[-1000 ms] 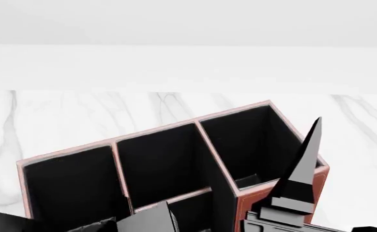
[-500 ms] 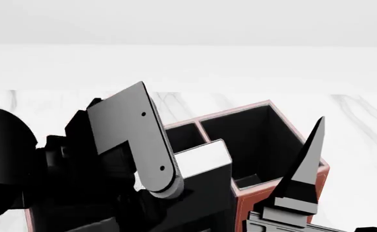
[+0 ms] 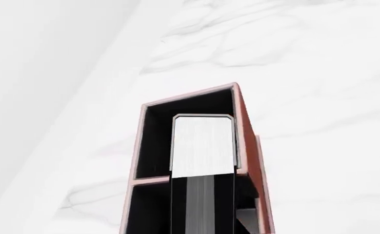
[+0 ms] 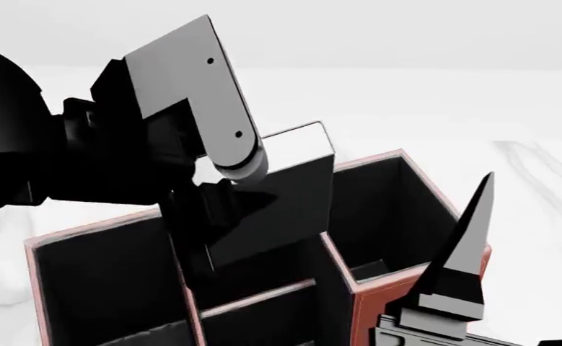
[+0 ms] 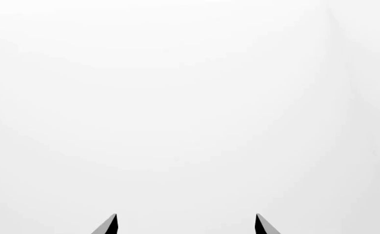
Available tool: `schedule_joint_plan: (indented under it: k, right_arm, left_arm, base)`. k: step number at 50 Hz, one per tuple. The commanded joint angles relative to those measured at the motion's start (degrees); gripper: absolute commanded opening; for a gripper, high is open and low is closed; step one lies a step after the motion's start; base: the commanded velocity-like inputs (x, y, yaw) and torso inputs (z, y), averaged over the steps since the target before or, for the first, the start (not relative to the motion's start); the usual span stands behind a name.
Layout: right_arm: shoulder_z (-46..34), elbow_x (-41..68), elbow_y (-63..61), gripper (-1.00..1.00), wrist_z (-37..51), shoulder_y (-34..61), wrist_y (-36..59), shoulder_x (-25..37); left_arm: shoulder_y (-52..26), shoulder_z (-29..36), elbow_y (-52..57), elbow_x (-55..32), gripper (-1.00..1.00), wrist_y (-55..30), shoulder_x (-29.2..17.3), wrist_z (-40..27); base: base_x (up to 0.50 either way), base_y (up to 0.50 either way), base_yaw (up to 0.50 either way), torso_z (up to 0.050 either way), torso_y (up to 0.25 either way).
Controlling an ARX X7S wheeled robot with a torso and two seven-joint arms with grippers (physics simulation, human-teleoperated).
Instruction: Pick up the book and place it in the front compartment of the caddy.
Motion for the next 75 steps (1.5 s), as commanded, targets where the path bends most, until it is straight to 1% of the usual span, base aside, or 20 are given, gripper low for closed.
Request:
schedule_joint_plan:
  k: [1,3,8,15,23,30,43,64,67,75]
  right_arm:
    - [-0.65,-3.19,0.92,1.0,-2.6,-0.06,-1.13,0.05]
    - [-0.6,-3.09,0.81,1.0,-2.44,-0.07,-1.14,0.18]
    - [-0.14,-3.0,0.91,1.0,-2.35,-0.76,-1.88,0.59]
    - [0.2,-2.81,1.02,1.0,-2.13,-1.04,-2.36,0.98]
    - [-0.03,-2.73,1.23,1.0,-2.01,-1.04,-2.53,1.13]
    - [-0.23,-3.06,1.85,1.0,-2.22,-1.36,-3.1,1.13]
    - [-0.69,-3.19,2.0,1.0,-2.03,-1.2,-3.11,1.28]
    - [-1.25,-3.42,2.62,1.0,-2.1,-1.09,-3.46,1.43]
    - [-1.07,-3.32,2.71,1.0,-2.01,-1.15,-3.55,1.57]
    - [-1.16,-3.45,2.98,1.0,-2.08,-1.23,-3.85,1.61]
  left_arm:
    - [-1.88,1.36,-5.38,7.32,-1.0,5.1,1.21,4.18]
    - [-0.96,2.18,-5.87,8.65,-1.0,6.91,1.11,4.26]
    - [0.63,2.45,-6.86,8.94,-1.0,7.68,1.16,3.88]
    - [3.09,3.3,-8.57,11.0,-1.0,11.56,0.73,4.06]
    - [4.41,4.52,-10.56,11.96,-1.0,11.9,1.14,3.68]
    - [5.84,6.61,-12.68,14.68,-1.0,15.5,1.16,4.67]
    - [8.4,8.54,-13.84,16.45,-1.0,18.45,0.86,5.22]
    - [11.22,9.58,-19.07,18.61,-1.0,23.83,2.78,6.15]
    - [11.6,10.23,-21.62,19.81,-1.0,25.39,3.58,6.48]
    - [12.88,10.97,-23.86,20.65,-1.0,27.17,4.53,6.86]
  base:
    - [0.0,0.0,0.0,0.0,0.0]
    - [0.0,0.0,0.0,0.0,0.0]
    - [0.0,0.0,0.0,0.003,0.002]
    - [0.0,0.0,0.0,0.0,0.001]
    - [0.0,0.0,0.0,0.0,0.001]
    - [0.0,0.0,0.0,0.0,0.001]
    - [0.0,0.0,0.0,0.0,0.002]
    - [0.0,0.0,0.0,0.0,0.001]
    - [0.0,0.0,0.0,0.0,0.004]
    - [0.0,0.0,0.0,0.0,0.001]
